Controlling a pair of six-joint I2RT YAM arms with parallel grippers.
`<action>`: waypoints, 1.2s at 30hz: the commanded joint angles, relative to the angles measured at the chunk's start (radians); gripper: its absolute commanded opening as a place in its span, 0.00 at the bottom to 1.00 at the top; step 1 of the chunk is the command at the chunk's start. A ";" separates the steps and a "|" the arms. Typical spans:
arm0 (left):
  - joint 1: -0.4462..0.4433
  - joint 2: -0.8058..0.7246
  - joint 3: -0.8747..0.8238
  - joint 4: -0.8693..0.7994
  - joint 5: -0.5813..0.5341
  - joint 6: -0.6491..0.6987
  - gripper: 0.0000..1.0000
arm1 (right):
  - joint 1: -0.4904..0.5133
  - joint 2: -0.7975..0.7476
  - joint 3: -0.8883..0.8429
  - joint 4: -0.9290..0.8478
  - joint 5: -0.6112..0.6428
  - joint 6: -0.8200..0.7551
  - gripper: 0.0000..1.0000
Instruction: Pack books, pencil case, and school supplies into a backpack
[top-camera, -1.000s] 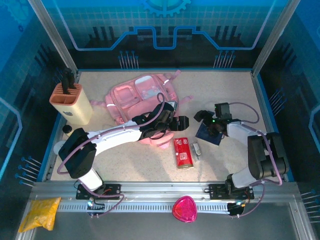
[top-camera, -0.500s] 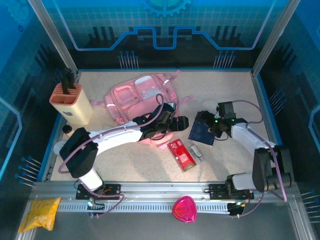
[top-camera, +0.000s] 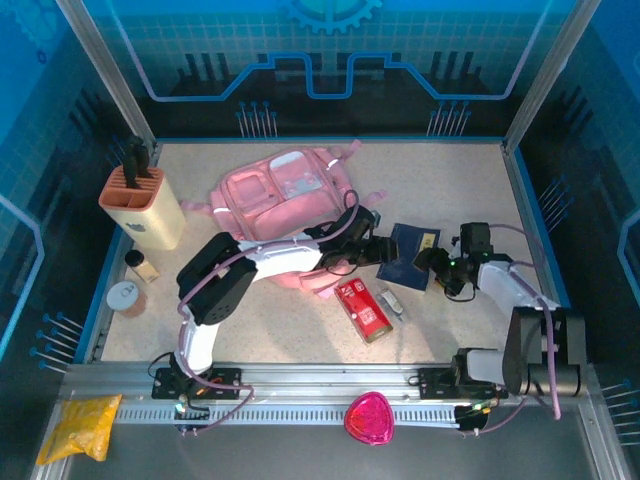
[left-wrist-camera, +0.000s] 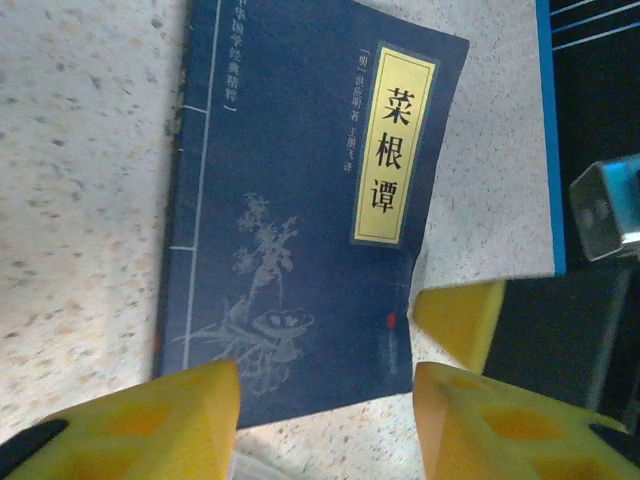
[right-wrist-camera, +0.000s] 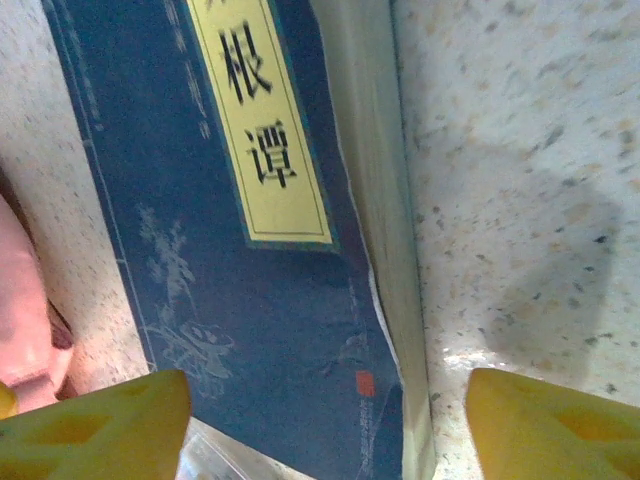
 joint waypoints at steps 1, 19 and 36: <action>0.000 0.065 0.059 0.031 0.070 -0.025 0.43 | -0.011 0.033 0.013 0.009 -0.061 -0.029 0.66; 0.000 0.210 0.137 -0.064 0.049 0.017 0.29 | 0.049 0.096 0.062 -0.024 -0.046 -0.091 0.56; -0.001 0.218 0.145 -0.134 0.002 0.055 0.27 | 0.030 -0.003 0.083 -0.060 -0.070 -0.123 0.41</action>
